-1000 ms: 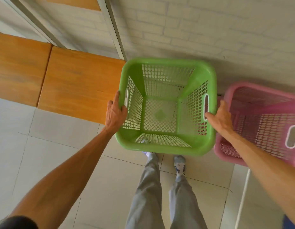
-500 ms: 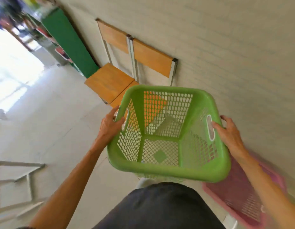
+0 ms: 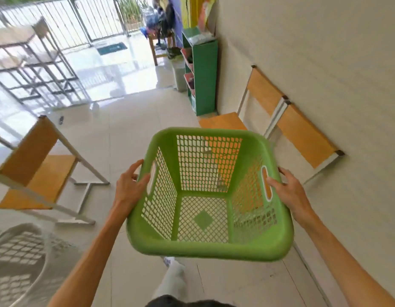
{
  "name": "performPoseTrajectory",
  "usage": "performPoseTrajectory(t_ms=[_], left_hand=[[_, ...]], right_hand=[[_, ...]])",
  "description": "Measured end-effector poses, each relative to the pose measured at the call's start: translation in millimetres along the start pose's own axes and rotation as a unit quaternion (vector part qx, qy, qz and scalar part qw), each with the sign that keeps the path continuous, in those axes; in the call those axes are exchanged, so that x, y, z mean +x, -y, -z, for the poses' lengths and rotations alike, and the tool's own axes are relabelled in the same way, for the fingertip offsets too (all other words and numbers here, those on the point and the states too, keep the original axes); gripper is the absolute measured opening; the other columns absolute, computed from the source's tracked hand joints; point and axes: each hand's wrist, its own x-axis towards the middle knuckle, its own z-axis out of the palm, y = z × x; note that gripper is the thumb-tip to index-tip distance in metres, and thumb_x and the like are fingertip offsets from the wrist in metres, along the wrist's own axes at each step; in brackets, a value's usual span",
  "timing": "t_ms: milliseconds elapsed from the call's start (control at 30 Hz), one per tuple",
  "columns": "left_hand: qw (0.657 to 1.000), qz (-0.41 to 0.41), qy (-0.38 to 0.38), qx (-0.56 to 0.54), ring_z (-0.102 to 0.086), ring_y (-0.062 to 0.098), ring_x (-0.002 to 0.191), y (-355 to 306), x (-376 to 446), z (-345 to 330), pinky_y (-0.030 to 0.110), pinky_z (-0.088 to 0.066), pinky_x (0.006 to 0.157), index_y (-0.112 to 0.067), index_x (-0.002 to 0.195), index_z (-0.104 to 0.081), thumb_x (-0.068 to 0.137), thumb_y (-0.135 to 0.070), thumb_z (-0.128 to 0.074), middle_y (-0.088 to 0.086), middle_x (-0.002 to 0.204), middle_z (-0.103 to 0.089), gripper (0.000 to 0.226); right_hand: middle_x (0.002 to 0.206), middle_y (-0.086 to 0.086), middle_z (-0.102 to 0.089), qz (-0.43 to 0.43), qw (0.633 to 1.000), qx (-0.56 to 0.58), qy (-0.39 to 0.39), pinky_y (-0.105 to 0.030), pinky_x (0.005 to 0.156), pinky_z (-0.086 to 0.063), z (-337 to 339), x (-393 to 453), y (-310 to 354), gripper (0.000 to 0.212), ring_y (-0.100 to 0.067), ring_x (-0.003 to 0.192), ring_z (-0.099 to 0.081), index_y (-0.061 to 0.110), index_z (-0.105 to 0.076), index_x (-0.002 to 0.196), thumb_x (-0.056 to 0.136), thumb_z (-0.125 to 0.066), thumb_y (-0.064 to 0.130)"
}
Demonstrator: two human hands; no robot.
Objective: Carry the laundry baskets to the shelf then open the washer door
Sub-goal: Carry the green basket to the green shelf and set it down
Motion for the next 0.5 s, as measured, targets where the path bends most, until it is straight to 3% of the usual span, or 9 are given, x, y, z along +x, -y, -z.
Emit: performPoseTrajectory(t_ms=[133,233,333,500], left_hand=[[0.999,0.014,-0.033,-0.008,-0.068,0.022,0.06,27,45,51,0.025,-0.053,0.05,-0.035,0.143,-0.049,0.094,-0.03,-0.062,0.003,0.082,-0.064,0.051],[0.998,0.035,-0.052,-0.02,-0.068,0.024,0.059,55,81,92,0.032,-0.058,0.053,-0.035,0.143,-0.049,0.093,-0.032,-0.062,0.008,0.079,-0.066,0.052],[0.997,0.04,-0.067,-0.029,-0.071,0.03,0.065,75,118,126,0.027,-0.057,0.05,-0.03,0.144,-0.048,0.093,-0.028,-0.064,0.012,0.082,-0.072,0.054],[0.994,0.045,-0.085,-0.057,-0.069,0.009,0.055,95,177,164,0.019,-0.053,0.044,-0.028,0.143,-0.048,0.094,-0.022,-0.064,0.002,0.083,-0.07,0.051]], right_hand=[[0.108,0.0,-0.071,0.049,0.998,-0.024,0.027,-0.033,0.065,-0.055,-77,39,54,0.047,-0.016,0.081,-0.07,0.03,-0.057,0.131,0.086,-0.066,0.041],[0.113,-0.002,-0.069,0.063,0.996,-0.038,0.055,-0.035,0.068,-0.057,-134,67,96,0.057,-0.02,0.083,-0.07,0.027,-0.052,0.139,0.087,-0.066,0.044],[0.113,-0.007,-0.066,0.067,0.995,-0.032,0.072,-0.034,0.064,-0.055,-185,88,137,0.065,-0.023,0.083,-0.069,0.025,-0.045,0.145,0.087,-0.067,0.046],[0.116,0.001,-0.069,0.083,0.994,0.003,0.076,-0.046,0.073,-0.061,-254,123,182,0.063,-0.02,0.086,-0.072,0.036,-0.052,0.136,0.079,-0.069,0.057]])
